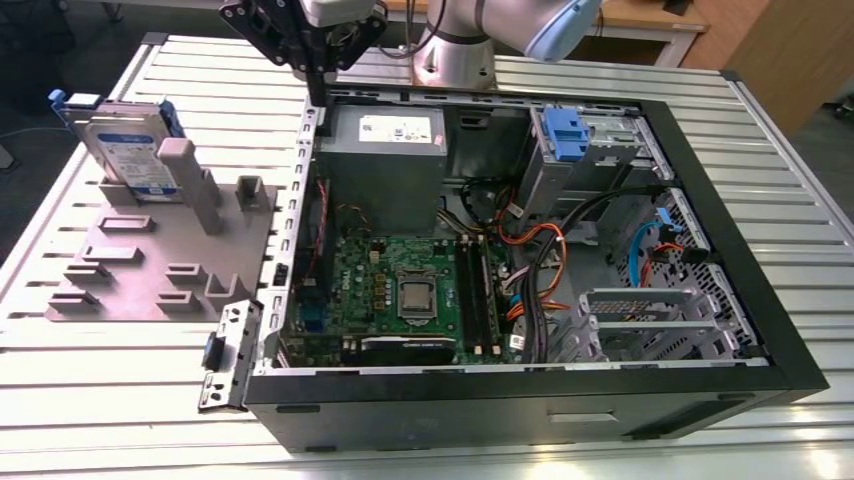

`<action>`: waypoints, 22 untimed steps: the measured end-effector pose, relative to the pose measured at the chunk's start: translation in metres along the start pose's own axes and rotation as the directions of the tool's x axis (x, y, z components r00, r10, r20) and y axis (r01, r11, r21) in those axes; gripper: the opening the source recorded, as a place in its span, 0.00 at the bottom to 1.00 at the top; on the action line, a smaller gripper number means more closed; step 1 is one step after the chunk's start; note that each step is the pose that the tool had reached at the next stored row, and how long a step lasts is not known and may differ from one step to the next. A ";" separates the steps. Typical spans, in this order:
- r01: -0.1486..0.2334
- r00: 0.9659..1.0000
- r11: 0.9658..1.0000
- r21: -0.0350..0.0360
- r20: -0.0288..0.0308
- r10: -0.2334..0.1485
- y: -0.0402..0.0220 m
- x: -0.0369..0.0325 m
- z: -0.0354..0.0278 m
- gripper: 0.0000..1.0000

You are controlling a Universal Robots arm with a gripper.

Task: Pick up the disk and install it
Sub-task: 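Reach for the disk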

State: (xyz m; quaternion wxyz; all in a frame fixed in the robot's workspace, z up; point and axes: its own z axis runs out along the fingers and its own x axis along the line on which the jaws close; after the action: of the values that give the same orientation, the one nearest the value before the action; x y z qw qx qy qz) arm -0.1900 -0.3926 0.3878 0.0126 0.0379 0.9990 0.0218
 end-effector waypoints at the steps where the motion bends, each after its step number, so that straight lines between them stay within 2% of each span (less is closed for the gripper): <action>1: 0.000 1.000 1.000 0.000 0.000 0.000 -0.0001 0.0017 0.0001 0.11; 4: 0.000 1.000 1.000 0.000 0.000 0.000 -0.0005 0.0065 0.0004 0.11; 15: 0.000 1.000 1.000 0.000 -0.001 0.000 -0.0006 0.0075 0.0005 0.11; 16: 0.000 1.000 1.000 0.000 -0.003 0.000 -0.0007 0.0084 0.0008 0.11; 20: -0.001 1.000 1.000 0.002 -0.024 0.001 -0.0008 0.0099 0.0026 0.11; 22: -0.001 1.000 1.000 0.002 -0.026 0.001 -0.0009 0.0100 0.0027 0.11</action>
State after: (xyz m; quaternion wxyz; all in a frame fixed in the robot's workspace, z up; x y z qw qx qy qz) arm -0.2000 -0.3926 0.3848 -0.0003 0.0382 0.9990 0.0211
